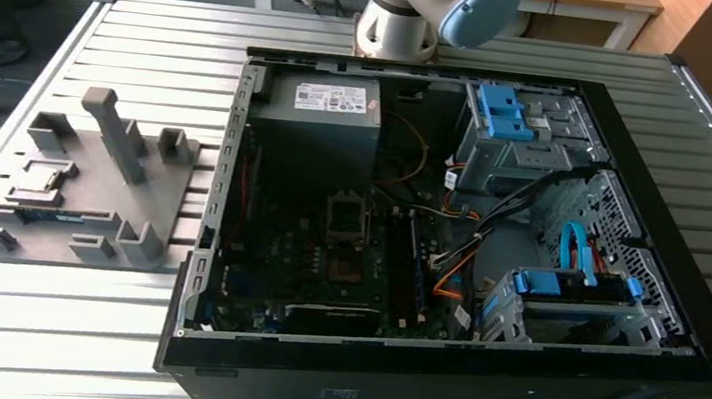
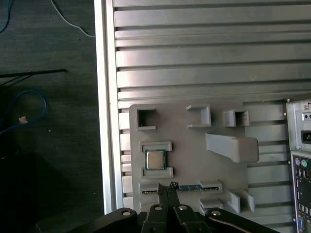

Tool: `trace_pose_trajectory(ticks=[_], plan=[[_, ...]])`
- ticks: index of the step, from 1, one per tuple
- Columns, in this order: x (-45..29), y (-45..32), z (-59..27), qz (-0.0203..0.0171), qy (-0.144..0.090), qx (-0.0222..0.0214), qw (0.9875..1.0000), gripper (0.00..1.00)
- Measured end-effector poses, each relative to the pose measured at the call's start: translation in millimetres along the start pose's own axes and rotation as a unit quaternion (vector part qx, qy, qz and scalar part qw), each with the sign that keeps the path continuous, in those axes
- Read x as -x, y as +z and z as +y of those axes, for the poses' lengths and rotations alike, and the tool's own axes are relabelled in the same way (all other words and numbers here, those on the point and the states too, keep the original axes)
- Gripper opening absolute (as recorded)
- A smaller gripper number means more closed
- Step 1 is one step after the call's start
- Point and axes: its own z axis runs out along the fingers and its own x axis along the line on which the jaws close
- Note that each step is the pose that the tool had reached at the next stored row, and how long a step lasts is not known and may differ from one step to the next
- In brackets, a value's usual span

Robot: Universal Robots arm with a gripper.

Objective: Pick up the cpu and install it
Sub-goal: 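Reach for the cpu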

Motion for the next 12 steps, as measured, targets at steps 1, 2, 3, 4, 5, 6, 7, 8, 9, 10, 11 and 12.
trace_pose_trajectory(ticks=[1, 2, 3, 4, 5, 6, 7, 8, 9, 10, 11, 12], plan=[[-0.1, 1.7, -0.1, 0.0001, 0.0, 0.0, 1.0, 0.1], [-0.2, 3.7, -0.2, 0.0, 0.0, 0.0, 1.0, 0.1], [-0.2, 5.5, -0.2, 0.0, 0.0, 0.0, 1.0, 0.1], [-0.3, 7.2, -0.3, 0.0, 0.0, 0.0, 1.0, 0.1], [-0.5, 8.6, -0.4, 0.0, 0.0, 0.0, 1.0, 0.1], [-0.6, 9.8, -0.5, 0.0, 0.0, 0.0, 1.0, 0.1], [-0.8, 10.7, -0.6, 0.0, 0.0, 0.0, 1.0, 0.1], [-0.9, 11.6, -0.6, 0.0, 0.0, 0.0, 1.0, 0.1], [-1.1, 12.4, -0.7, 0.0, 0.0, 0.0, 1.0, 0.1], [-1.2, 13.2, -0.8, 0.0, 0.0, 0.0, 1.0, 0.1], [-1.3, 13.9, -0.8, 0.0, 0.0, 0.0, 1.0, 0.1], [-1.5, 14.7, -0.9, 0.0, 0.0, 0.0, 1.0, 0.1]])
